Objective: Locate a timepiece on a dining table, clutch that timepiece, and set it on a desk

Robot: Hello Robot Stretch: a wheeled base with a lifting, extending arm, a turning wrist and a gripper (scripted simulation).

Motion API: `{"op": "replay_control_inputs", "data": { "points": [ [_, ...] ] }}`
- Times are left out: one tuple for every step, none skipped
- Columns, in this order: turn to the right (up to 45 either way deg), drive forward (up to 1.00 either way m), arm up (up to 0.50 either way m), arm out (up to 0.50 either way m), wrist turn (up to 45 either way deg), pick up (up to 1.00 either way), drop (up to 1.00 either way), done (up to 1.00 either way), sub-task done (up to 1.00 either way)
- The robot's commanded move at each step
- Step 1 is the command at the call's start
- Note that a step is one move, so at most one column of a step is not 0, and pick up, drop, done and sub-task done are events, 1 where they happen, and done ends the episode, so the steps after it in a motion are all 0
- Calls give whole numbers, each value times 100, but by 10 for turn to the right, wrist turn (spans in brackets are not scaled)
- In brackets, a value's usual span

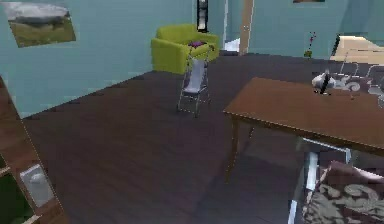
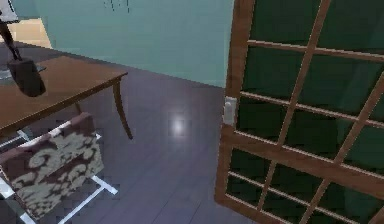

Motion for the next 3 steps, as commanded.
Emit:
{"op": "replay_control_inputs", "data": {
  "points": [
    [0, 55, 0, 0, 0, 0, 0, 0, 0],
    [300, 0, 0, 0, 0, 0, 0, 0, 0],
    [0, 5, 0, 0, 0, 0, 0, 0, 0]
  ]
}}
